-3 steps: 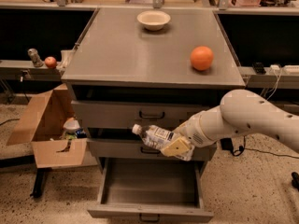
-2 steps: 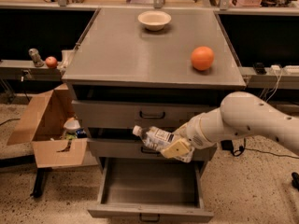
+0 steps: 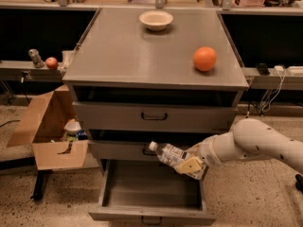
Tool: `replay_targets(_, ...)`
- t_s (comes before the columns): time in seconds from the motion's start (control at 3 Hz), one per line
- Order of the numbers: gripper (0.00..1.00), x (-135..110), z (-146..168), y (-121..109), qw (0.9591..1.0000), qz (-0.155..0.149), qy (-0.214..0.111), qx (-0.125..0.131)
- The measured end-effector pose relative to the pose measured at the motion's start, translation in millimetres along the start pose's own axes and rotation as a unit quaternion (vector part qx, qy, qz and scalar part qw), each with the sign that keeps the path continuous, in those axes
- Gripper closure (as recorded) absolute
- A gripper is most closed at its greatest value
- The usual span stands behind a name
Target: Place blue plastic bottle into bottom drawer
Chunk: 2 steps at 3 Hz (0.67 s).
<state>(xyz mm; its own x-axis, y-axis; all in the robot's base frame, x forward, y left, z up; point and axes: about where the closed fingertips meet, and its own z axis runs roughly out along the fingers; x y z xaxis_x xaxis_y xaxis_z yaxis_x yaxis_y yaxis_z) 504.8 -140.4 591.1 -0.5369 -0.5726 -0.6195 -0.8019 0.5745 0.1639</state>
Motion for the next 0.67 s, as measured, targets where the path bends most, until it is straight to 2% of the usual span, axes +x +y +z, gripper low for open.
replay_targets(0.33, 1.00, 59.2, 42.0, -19.1, 0.9978, 0.060, 0.002, -0.028)
replay_targets(0.67, 1.00, 59.2, 42.0, -19.1, 0.9978, 0.060, 0.002, -0.028)
